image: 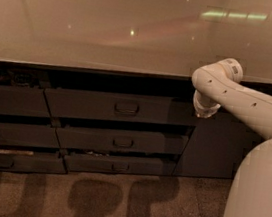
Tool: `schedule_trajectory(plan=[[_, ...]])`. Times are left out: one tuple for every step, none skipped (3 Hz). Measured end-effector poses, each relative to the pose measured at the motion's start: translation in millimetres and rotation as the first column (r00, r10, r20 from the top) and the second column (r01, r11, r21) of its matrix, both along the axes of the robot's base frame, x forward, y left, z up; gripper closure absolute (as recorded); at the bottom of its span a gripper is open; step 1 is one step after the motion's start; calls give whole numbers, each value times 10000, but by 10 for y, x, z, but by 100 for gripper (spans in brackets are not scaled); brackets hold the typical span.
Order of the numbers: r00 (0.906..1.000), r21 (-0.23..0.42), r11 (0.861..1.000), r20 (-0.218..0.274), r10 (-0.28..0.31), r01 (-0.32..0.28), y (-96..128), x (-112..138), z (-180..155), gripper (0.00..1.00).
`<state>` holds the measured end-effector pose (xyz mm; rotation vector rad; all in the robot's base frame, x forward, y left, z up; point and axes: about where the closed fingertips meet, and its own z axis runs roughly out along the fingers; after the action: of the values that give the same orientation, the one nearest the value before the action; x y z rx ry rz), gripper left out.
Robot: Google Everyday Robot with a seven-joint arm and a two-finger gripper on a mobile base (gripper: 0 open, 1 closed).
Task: Open top drawer
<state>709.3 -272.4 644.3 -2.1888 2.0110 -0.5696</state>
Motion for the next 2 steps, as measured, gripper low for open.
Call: schedule_trajectory(plan=[[10000,0,10000,0,0,0,5,1,27,100],[10000,0,10000,0,0,0,10,2,71,100]])
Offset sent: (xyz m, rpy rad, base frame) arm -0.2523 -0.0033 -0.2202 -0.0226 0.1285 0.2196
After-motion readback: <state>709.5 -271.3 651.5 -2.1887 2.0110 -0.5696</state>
